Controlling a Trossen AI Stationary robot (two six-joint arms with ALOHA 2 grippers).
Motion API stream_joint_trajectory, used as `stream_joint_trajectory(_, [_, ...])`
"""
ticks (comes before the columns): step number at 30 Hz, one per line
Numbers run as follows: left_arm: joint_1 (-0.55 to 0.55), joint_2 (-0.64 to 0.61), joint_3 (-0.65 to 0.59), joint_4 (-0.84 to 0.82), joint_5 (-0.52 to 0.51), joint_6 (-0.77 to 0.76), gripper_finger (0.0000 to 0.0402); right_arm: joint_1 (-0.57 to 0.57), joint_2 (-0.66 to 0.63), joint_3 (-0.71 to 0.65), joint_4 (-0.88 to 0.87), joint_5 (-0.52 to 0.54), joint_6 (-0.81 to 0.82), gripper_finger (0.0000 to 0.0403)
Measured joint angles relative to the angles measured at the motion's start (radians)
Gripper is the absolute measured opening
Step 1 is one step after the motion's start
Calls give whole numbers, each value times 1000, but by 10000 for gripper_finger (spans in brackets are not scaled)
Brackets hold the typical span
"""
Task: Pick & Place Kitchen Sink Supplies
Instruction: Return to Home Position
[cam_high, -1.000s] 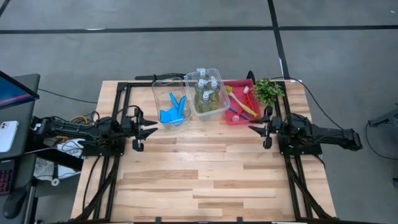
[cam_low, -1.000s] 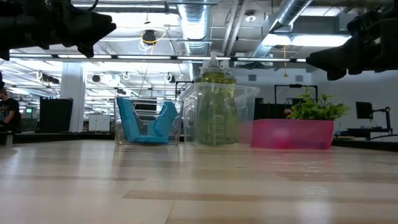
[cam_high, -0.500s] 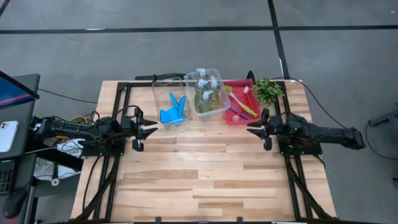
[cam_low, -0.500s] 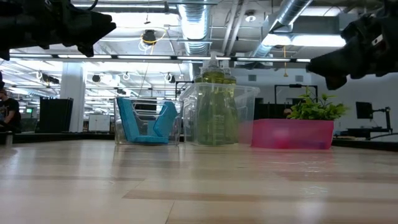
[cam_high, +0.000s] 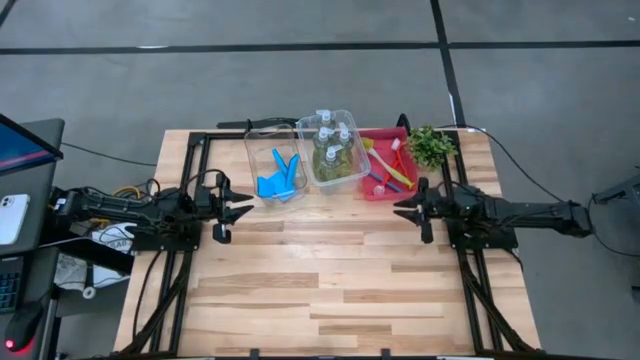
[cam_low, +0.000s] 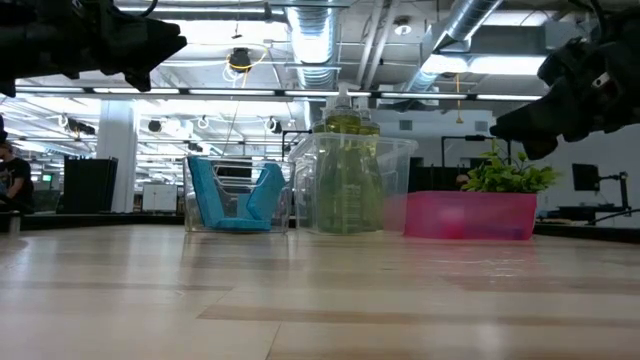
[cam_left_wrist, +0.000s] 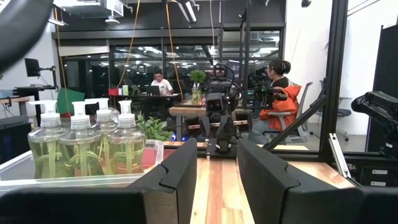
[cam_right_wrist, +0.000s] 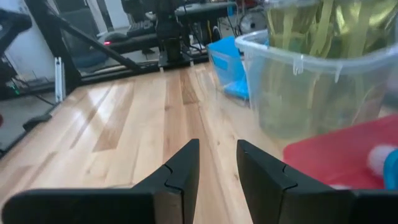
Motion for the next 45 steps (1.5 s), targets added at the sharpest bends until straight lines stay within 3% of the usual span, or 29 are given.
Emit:
stream_joint_trajectory(7, [0,0,0,0,0,0,118,0,9,0,0,0,123,101])
stream_joint_trajectory(45, [0,0,0,1,0,0,118,0,8,0,0,0,126,101])
